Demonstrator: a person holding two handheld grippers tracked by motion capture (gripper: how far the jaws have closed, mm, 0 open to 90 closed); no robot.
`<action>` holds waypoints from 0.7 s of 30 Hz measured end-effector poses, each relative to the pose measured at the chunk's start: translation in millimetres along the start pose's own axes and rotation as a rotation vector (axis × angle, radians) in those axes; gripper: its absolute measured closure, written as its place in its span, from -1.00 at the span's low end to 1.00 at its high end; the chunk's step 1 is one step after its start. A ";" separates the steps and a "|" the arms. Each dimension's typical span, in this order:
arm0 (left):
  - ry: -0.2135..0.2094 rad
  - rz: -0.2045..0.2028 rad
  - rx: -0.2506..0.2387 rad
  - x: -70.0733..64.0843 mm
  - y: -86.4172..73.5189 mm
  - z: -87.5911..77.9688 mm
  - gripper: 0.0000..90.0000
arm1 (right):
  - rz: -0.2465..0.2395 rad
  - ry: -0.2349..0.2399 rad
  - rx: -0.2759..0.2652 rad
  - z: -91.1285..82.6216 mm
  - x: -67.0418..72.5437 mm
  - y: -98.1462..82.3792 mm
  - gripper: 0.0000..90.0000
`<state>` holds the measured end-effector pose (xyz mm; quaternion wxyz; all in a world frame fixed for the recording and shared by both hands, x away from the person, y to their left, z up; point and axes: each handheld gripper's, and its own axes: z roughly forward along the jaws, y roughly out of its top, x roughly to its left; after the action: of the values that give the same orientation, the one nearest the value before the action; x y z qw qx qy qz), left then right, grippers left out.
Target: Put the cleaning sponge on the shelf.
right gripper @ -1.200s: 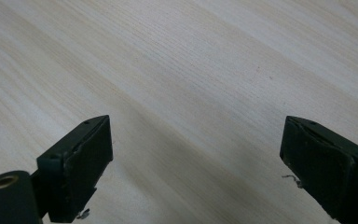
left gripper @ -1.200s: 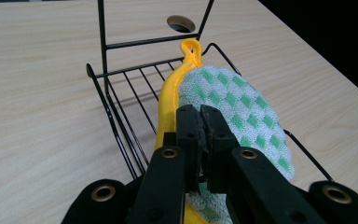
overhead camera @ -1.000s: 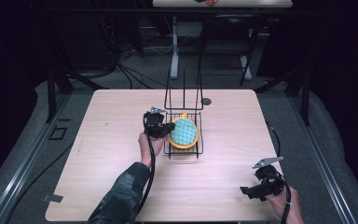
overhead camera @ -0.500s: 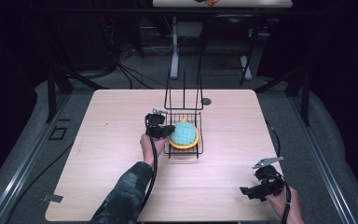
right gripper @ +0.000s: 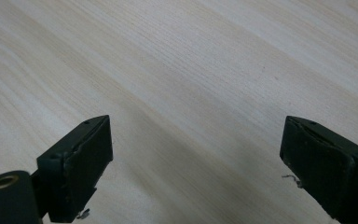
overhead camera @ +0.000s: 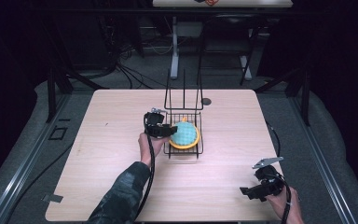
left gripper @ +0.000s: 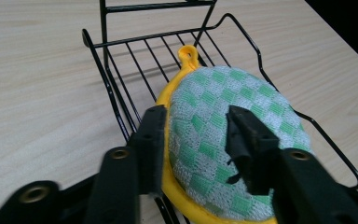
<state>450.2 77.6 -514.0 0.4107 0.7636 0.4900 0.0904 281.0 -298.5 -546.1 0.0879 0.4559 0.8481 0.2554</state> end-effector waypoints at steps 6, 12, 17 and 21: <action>0.006 0.022 0.005 2.9 3.3 -13.0 -0.32 | -0.006 -0.007 0.000 -0.4 -0.5 0.0 -0.80; 0.007 0.049 0.042 6.6 5.5 -25.1 -0.60 | -0.004 -0.003 0.002 -0.1 -0.5 0.0 -0.80; 0.014 0.074 0.068 7.2 4.7 -34.9 -0.73 | -0.004 -0.006 -0.003 0.6 0.1 -0.2 -0.80; 0.027 0.095 0.081 7.3 2.3 -48.7 -0.82 | -0.006 -0.004 0.006 -0.4 -0.1 -0.1 -0.80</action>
<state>429.1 109.4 -482.9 0.3680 0.8006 0.4621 0.1000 280.8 -298.8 -545.9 0.0888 0.4542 0.8500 0.2517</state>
